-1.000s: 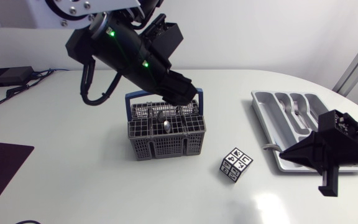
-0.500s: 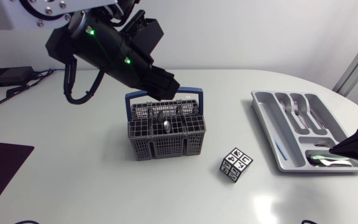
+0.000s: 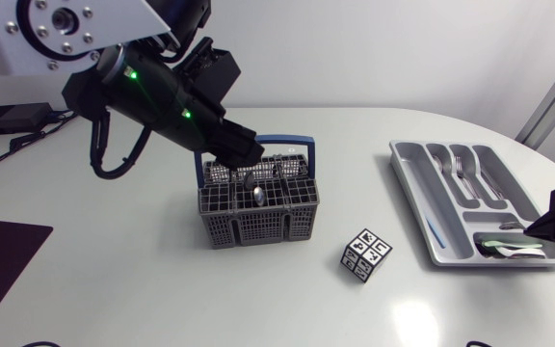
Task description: Transfer all utensils from the basket to the drawer tray.
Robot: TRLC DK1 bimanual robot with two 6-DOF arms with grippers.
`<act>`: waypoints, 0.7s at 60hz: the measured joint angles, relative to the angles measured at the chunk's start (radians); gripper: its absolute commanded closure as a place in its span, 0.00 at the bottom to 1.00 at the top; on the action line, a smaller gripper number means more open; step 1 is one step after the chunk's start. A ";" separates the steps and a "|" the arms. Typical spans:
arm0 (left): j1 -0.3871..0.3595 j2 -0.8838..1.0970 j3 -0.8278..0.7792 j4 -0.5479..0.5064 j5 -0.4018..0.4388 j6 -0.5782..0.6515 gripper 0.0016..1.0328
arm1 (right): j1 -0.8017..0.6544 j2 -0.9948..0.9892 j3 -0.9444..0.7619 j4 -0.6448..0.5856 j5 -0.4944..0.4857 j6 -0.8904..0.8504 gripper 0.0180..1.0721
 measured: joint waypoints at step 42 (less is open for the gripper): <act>0.008 -0.073 -0.120 0.051 -0.007 0.031 0.53 | 0.025 -0.105 -0.116 0.127 -0.032 0.079 0.18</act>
